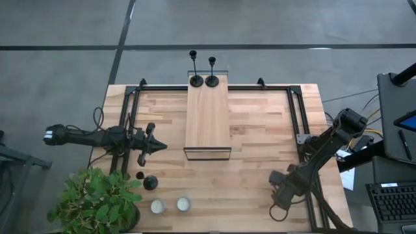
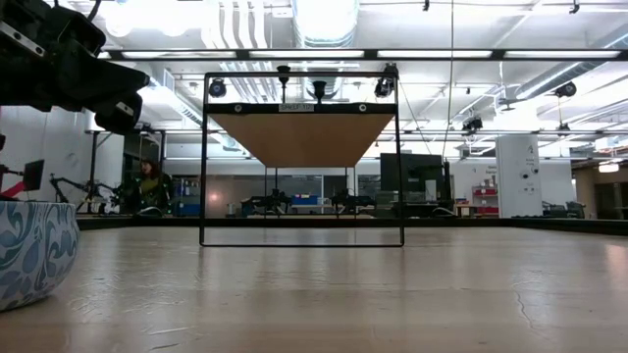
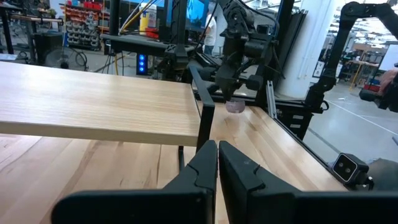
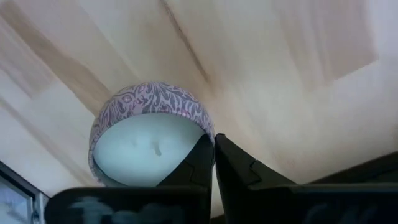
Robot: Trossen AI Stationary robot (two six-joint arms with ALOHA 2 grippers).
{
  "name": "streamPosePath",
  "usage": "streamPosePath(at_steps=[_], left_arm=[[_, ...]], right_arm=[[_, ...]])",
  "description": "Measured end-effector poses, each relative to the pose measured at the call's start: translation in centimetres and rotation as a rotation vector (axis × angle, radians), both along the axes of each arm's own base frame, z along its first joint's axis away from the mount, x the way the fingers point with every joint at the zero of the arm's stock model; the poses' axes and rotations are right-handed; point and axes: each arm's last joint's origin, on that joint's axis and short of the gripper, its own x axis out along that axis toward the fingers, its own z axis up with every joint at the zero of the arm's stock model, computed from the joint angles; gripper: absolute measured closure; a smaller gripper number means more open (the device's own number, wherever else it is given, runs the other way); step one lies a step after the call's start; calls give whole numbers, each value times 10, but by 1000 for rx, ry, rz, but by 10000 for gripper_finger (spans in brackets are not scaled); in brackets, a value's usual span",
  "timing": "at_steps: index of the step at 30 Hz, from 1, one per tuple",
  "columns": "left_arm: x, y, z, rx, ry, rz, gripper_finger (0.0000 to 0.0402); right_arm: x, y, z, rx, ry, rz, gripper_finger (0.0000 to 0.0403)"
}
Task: Pick & Place candle stick holders
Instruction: Put the pink scented candle on the shelf
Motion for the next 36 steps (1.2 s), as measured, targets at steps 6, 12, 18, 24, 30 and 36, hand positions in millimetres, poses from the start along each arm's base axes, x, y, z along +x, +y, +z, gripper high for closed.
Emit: streamPosePath(at_steps=[6,12,18,24,30,36], left_arm=[[0,0,0,0,0,0,387],[0,0,0,0,0,0,387],[0,0,0,0,0,0,387],[0,0,0,0,0,0,387],[0,0,0,0,0,0,387],[0,0,0,0,0,0,387]], right_arm=[[16,-5,21,-45,-51,6,394],[36,-14,44,-87,-138,32,394],[56,-24,63,-109,-232,61,394],[73,-37,82,-142,-312,97,394],[92,-56,104,-196,-408,130,394],[107,-78,123,-230,-466,145,394]])
